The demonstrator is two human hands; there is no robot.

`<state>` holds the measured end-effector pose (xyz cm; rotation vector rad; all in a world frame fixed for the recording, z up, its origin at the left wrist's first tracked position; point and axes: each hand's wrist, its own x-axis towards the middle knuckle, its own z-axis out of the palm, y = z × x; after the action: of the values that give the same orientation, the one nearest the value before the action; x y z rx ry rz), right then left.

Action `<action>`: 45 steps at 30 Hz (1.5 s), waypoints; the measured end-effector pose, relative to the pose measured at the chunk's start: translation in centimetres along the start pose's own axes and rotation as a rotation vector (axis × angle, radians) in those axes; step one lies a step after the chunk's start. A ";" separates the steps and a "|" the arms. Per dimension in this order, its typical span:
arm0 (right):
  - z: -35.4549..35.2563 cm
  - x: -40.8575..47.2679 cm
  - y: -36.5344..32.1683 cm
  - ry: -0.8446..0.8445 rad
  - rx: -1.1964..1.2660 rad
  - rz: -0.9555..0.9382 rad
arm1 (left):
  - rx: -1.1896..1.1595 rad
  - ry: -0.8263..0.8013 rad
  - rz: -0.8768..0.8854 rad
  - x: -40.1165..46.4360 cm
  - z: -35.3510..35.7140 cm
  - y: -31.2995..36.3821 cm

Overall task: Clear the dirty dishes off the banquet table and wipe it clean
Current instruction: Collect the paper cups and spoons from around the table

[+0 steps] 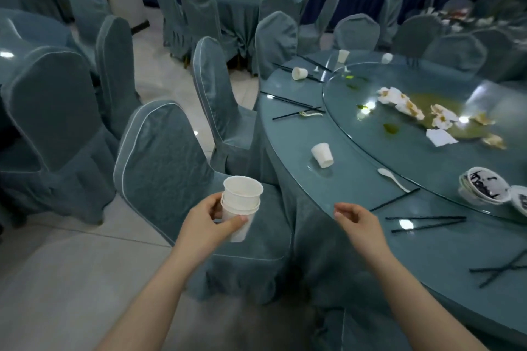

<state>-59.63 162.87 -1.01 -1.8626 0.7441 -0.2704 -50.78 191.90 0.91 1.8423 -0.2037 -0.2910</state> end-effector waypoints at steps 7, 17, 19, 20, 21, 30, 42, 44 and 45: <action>2.3 1.9 0.6 0.127 0.036 0.084 | -0.023 -0.114 -0.002 7.9 -0.8 -0.7; 3.1 14.7 1.7 0.134 -0.057 0.159 | -0.006 -0.115 -0.028 19.4 2.0 0.0; 3.4 18.8 1.8 0.111 -0.096 0.164 | 0.006 -0.090 -0.047 21.8 3.2 0.2; 3.5 20.7 1.9 0.093 -0.126 0.164 | 0.016 -0.081 -0.054 22.9 3.9 0.3; 3.6 22.7 2.0 0.067 -0.147 0.166 | 0.025 -0.071 -0.062 24.2 4.7 0.3; 3.8 34.9 2.1 -0.141 -0.286 0.234 | 0.035 -0.022 -0.113 32.2 8.8 0.7; 7.2 33.6 -1.8 -0.059 -0.253 0.243 | 0.116 -0.208 -0.090 39.1 5.0 -0.5; 7.9 32.5 -3.6 0.000 -0.078 0.193 | 0.149 -0.251 -0.053 39.8 4.4 -0.5; 8.3 31.9 -4.6 0.020 -0.002 0.163 | 0.156 -0.275 -0.045 40.0 4.2 -0.4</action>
<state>-28.81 150.90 -5.19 -1.7915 0.9050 -0.1844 -13.92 176.67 -4.43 1.9589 -0.3839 -0.5749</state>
